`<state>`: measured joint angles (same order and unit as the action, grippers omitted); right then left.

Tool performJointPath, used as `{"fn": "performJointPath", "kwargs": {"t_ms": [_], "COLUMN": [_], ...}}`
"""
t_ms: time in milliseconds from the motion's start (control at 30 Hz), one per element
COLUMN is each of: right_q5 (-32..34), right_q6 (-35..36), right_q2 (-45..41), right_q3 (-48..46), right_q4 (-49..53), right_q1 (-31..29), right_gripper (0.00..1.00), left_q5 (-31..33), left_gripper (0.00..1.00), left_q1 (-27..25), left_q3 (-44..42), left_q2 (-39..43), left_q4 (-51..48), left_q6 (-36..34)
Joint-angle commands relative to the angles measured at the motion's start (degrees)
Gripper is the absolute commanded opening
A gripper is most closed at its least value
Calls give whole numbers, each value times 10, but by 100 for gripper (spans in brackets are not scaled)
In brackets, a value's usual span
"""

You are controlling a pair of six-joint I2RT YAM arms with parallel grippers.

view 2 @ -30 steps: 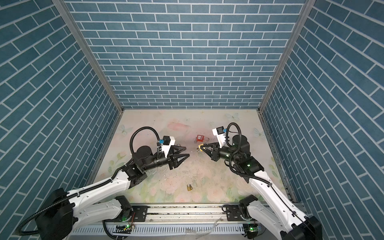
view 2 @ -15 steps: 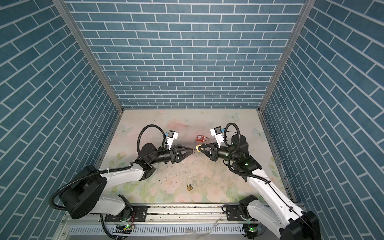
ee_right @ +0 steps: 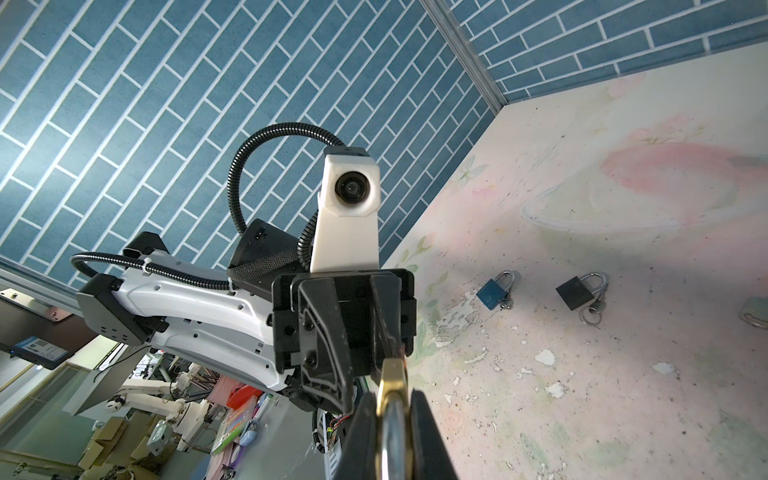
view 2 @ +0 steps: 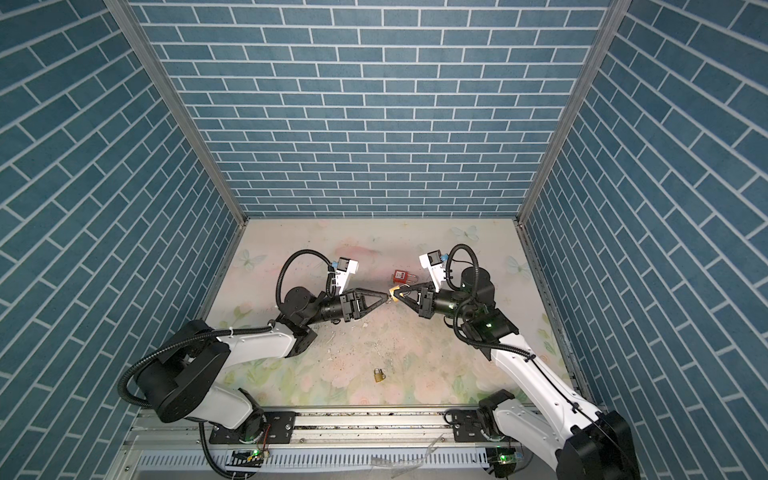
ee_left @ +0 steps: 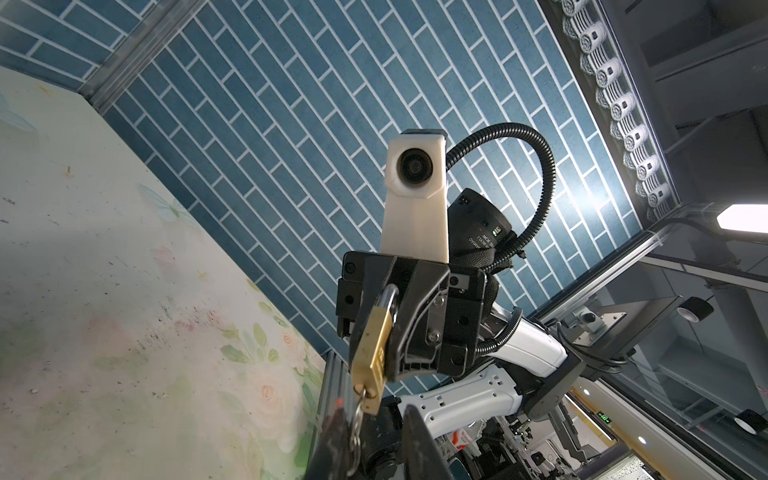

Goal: Lock with the key

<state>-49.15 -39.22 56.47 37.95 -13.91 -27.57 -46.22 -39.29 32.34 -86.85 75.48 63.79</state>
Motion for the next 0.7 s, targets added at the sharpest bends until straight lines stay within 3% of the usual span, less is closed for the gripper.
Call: {"fn": "performJointPath", "kwargs": {"t_ms": [0, 467, 667], "right_q5": [-9, -12, -13], "right_q6": [-15, -15, -9], "right_q2": [-1, 4, 8], "right_q3": [-6, -10, -13], "right_q4": [-31, -33, -34], "right_q1": [2, 2, 2], "right_gripper": [0, 0, 0], "left_q5": [-12, -14, -7], "left_gripper": [20, 0, 0], "left_q1": [2, 2, 2], "left_q3": [16, 17, 18], "left_q2": [-3, -6, -3], "left_q4": [42, 50, 56], "left_q6": [11, 22, 29]}}
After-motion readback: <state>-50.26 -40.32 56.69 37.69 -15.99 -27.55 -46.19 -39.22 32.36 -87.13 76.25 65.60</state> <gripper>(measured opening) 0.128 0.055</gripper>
